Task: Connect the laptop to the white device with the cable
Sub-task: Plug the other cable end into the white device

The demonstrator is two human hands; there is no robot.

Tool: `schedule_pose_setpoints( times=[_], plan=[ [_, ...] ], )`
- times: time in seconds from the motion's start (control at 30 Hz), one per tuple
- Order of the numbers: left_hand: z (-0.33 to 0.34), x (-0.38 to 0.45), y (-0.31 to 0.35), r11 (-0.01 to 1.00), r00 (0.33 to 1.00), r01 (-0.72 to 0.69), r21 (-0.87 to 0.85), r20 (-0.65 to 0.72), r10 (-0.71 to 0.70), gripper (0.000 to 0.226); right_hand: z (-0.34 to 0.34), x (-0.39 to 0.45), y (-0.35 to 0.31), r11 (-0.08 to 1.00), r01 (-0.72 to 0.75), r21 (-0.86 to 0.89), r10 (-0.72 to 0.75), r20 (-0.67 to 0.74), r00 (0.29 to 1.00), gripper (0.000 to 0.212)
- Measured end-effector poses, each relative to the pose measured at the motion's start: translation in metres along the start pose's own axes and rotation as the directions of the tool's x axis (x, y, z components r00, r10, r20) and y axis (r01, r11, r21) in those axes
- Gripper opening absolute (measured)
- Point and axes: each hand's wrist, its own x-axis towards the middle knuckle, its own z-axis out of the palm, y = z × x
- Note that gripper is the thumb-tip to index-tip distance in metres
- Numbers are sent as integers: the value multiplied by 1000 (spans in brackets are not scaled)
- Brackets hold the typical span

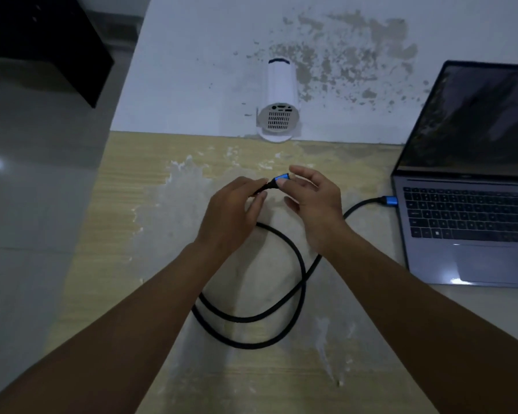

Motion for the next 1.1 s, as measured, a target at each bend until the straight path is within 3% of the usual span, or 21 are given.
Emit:
schedule_pose_setpoints(
  times=[0.07,0.2,0.3,0.43,0.63,0.73,0.97,1.1],
  plan=[
    [0,10,5,994,998,38,-98,-51,-43,22,5,0,-3,993,-41,109,42,-10,999,20],
    [1,24,12,964,988,127,-232,-53,-143,21,12,4,-5,988,-86,128,87,-3,996,12],
    [0,33,11,959,990,135,-251,-10,-142,18,15,9,-9,992,-69,103,70,-12,997,17],
    [-3,57,8,955,978,184,-234,-56,-202,20,18,19,-14,992,-39,120,42,-24,999,11],
    [-1,113,0,999,999,-17,-31,-46,16,22,25,48,-22,982,-63,180,68,-21,997,15],
    [6,134,-5,993,995,-95,77,-15,96,25,27,62,-23,993,-73,95,76,-30,997,18],
    [12,170,-28,942,954,-267,205,191,230,45,35,89,-25,998,-54,-33,51,-68,996,27],
    [9,185,-39,924,929,-314,217,272,252,45,39,100,-25,998,-51,-49,46,-89,995,28]
  ],
)
